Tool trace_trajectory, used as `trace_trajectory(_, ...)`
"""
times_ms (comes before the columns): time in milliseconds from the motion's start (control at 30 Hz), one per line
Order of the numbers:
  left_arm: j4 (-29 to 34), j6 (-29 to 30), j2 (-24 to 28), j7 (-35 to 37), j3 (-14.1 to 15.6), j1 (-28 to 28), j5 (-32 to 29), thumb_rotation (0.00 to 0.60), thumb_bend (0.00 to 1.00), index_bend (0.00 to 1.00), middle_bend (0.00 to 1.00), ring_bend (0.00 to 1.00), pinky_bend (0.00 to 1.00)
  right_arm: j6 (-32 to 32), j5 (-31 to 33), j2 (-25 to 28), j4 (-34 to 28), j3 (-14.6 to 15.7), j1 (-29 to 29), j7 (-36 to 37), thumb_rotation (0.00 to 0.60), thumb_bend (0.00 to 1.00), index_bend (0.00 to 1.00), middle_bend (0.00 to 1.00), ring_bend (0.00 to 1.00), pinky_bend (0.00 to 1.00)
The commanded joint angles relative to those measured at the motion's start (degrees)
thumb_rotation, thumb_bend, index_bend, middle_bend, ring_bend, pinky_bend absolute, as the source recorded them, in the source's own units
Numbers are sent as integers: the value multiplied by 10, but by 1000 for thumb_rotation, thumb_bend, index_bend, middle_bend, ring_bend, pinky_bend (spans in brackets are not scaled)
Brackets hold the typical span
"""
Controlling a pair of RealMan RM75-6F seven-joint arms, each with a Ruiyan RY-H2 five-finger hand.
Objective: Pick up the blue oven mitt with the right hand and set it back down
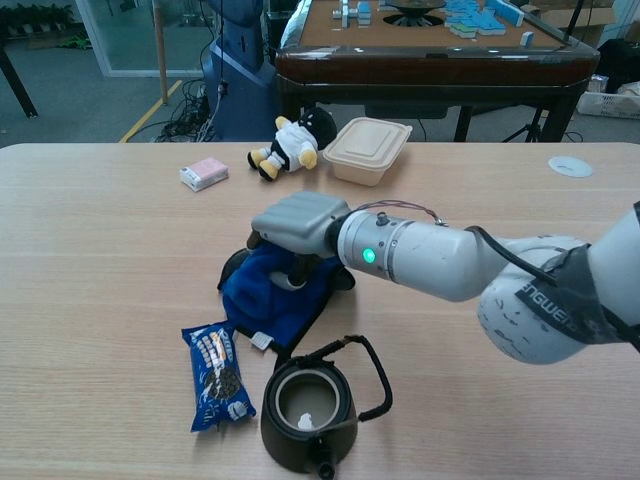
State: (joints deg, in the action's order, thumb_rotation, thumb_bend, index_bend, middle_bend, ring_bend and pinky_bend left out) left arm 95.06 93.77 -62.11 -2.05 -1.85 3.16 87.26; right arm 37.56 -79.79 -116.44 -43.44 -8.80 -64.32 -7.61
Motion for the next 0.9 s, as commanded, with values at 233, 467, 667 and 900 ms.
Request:
trace_trajectory(233,0,2,-1,-1,0,0,2,600,303,387,320,258,260,-36,35,-15,94,-18,-1,-19,600,651,678,581,532,704)
trace_trajectory(467,1,4,-1,-1,-1,1,2,600,301,387,320,258,260,-50,47,-31,134,-29,-9,-19,600,651,678,582,532,704)
trace_trajectory(667,1,4,0,0,-1,2,2,600,302,387,320,258,260,-34,21,-32,103,-13,-9,-4,600,651,678,581,532,704)
trace_trajectory(900,0,3,-1,0,-1,1,2,600,302,387,320,258,260,-1,-25,-9,17,15,-9,11,600,651,678,581,532,704)
